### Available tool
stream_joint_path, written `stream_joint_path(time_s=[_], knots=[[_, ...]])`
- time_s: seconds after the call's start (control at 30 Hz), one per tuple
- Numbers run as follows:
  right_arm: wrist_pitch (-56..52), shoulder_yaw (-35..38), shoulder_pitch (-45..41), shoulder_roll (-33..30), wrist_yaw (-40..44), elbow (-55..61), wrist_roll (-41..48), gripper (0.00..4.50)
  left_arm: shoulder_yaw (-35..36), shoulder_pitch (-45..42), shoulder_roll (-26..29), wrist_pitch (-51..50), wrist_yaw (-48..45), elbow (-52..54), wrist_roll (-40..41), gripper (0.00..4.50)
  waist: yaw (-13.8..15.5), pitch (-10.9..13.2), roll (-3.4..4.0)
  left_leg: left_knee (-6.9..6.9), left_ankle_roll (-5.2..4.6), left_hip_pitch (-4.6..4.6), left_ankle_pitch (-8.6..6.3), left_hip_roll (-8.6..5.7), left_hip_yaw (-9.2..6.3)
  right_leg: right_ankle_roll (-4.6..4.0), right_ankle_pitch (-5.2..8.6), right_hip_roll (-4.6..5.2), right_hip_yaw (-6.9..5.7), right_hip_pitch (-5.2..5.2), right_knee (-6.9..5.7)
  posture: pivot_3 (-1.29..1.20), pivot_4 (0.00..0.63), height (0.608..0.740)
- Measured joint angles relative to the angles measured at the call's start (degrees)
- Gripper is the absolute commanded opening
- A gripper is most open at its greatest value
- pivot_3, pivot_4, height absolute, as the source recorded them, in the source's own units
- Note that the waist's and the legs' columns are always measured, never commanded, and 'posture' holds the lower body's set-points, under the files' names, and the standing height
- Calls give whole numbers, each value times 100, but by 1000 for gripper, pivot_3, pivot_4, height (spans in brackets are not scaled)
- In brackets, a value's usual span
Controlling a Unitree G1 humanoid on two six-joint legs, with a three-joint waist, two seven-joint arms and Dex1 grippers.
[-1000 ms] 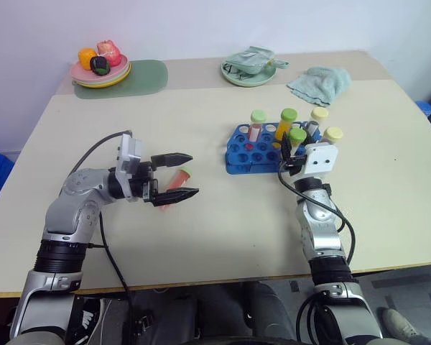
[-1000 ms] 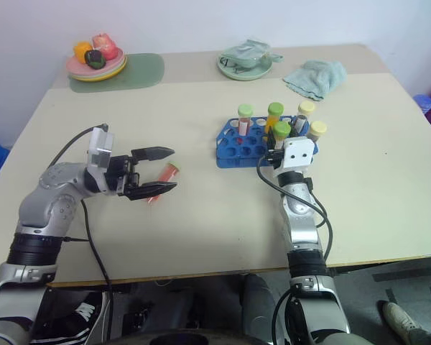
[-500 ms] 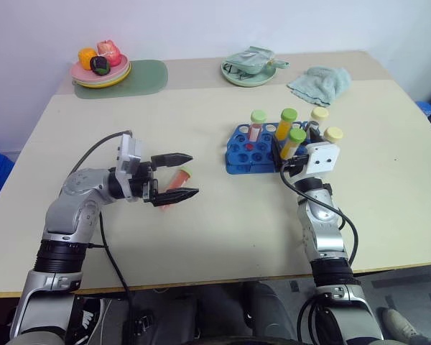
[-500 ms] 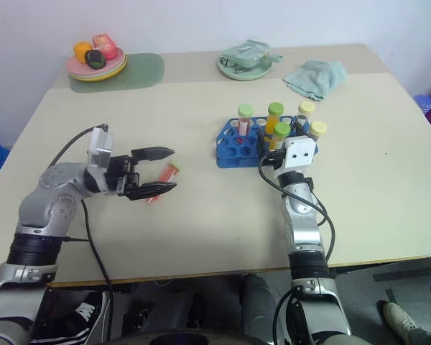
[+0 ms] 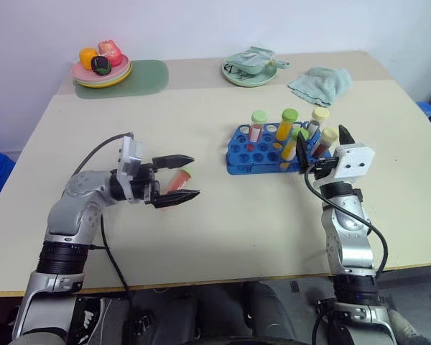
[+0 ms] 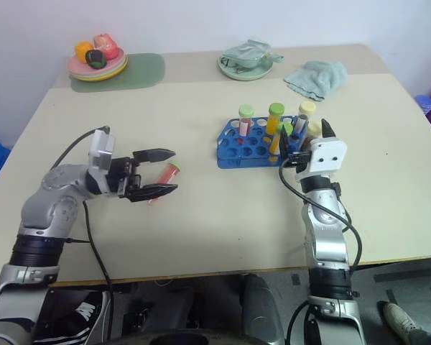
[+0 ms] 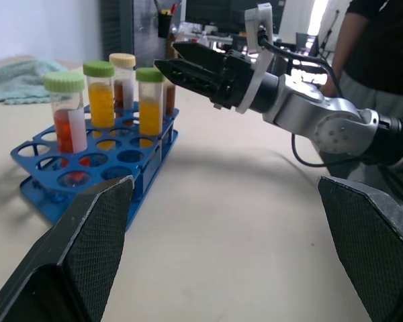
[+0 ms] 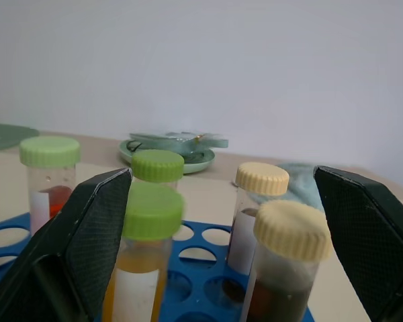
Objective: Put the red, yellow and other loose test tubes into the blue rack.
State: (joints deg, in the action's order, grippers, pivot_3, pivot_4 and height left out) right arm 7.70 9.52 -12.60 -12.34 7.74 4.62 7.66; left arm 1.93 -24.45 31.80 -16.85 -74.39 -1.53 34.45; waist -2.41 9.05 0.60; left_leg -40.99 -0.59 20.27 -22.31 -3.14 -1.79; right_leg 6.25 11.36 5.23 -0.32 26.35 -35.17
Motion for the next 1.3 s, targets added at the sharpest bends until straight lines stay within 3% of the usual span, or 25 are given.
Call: stream_joint_path(time_s=[0.17, 0.37, 0.57, 0.73, 0.83, 0.97, 1.13, 1.3], knots=[[-449, 8, 70, -198, 261, 693, 313, 4430, 0, -6, 2, -2, -32, -15, -4, 4500, 20, 0, 0, -1, -1, 1, 0, -1, 0, 0, 0, 1, 0, -2, 1, 0, 150, 740], [-2327, 483, 106, -1760, 1800, 1779, 2505, 4430, 3, -5, 162, 3, 24, -75, -76, 4500, 107, 0, 0, -4, -6, 0, -3, 0, 0, 0, 0, 1, 1, -6, 7, 0, 150, 740], [-3333, 584, 59, -3137, 3241, 2029, 3475, 4430, 34, -7, 260, -36, 868, -93, -529, 4500, 193, 0, -9, -12, -14, 0, -7, -1, 2, 0, 0, 2, 2, -14, 8, 0, 150, 740], [-3357, 311, -167, -3120, 3754, 1964, 3528, 4430, -10, -15, 415, -712, 1552, 303, -754, 4500, 180, -1, -13, -13, -14, 1, -7, 0, 3, 1, 0, 4, 2, -12, 8, 0, 150, 740], [-3269, 71, -370, -2876, 3750, 1849, 3356, 4430, -255, -103, 537, -1741, 1951, 815, -756, 4500, 185, -1, -14, -14, -13, 3, -7, -1, 0, 1, 0, 6, 2, -9, 6, 0, 150, 740], [-3176, 8, -339, -2807, 3869, 1731, 3225, 4430, -351, -231, 658, -2547, 3030, 1236, -1311, 4500, 187, -1, -14, -13, -12, 3, -6, -2, 0, 1, 0, 6, 2, -7, 7, 0, 150, 740], [-3122, 120, 46, -3041, 4355, 1759, 3217, 4430, -413, -527, 582, -3973, 4025, 1735, -1577, 4500, 225, -1, -14, -15, -12, 8, -6, -4, -2, 1, -1, 8, 2, -8, 6, 0, 150, 740], [-3172, 224, 311, -3395, 4898, 1903, 3331, 4430, -572, -1092, 192, -5309, 4288, 1793, -1364, 4500, 286, -1, -16, -17, -11, 3, -6, -4, 0, 1, -1, 7, 2, -8, 7, 0, 150, 740]])
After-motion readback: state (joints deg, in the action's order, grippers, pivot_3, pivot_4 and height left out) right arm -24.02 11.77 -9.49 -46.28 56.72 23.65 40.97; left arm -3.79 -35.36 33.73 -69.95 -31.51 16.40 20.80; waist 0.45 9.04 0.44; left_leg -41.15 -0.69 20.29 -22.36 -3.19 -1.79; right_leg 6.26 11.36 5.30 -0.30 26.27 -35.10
